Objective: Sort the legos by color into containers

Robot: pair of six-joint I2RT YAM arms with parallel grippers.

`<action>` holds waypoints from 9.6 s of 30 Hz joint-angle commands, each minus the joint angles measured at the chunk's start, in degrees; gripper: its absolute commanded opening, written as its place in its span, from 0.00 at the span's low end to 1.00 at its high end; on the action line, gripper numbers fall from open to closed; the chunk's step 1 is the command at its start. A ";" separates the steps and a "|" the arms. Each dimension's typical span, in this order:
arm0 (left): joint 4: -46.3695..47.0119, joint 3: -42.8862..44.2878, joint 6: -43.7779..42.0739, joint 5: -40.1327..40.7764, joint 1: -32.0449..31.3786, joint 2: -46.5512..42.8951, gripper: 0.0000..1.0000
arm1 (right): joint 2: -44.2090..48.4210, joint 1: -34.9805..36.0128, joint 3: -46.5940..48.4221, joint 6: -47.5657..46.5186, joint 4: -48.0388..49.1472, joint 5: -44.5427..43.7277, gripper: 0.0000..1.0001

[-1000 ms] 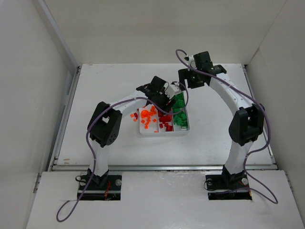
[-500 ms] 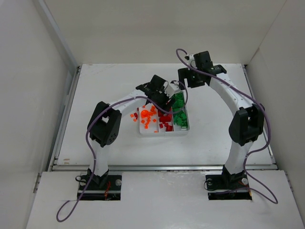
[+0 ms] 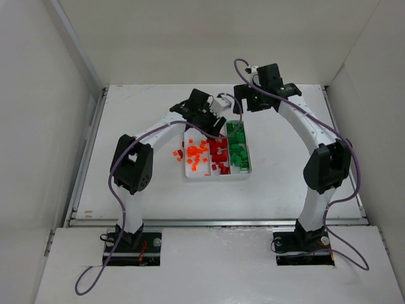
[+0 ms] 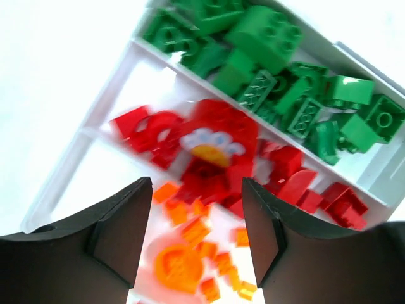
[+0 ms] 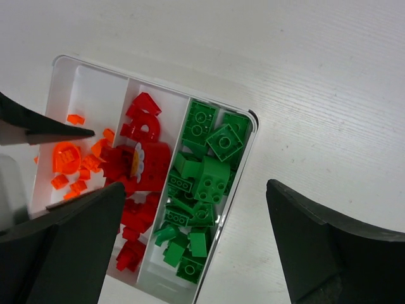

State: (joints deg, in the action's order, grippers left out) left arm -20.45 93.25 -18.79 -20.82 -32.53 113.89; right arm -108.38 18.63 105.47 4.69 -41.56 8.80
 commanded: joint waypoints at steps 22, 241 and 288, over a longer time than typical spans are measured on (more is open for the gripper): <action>5.67 -34.09 -13.91 9.74 17.50 -21.78 0.38 | -0.87 1.23 6.85 3.31 2.45 3.16 1.00; 3.22 -14.60 -1.00 16.08 12.50 -12.01 0.00 | 1.06 -12.57 -13.27 17.20 17.39 21.52 1.00; 5.32 -5.53 8.41 12.38 8.60 -11.58 0.41 | -1.13 -13.10 -11.70 14.82 15.81 23.28 1.00</action>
State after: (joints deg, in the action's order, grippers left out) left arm -17.04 89.47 -14.24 -10.74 -28.36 105.56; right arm -109.34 5.96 91.05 19.70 -26.63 30.89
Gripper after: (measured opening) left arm 0.417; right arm 0.998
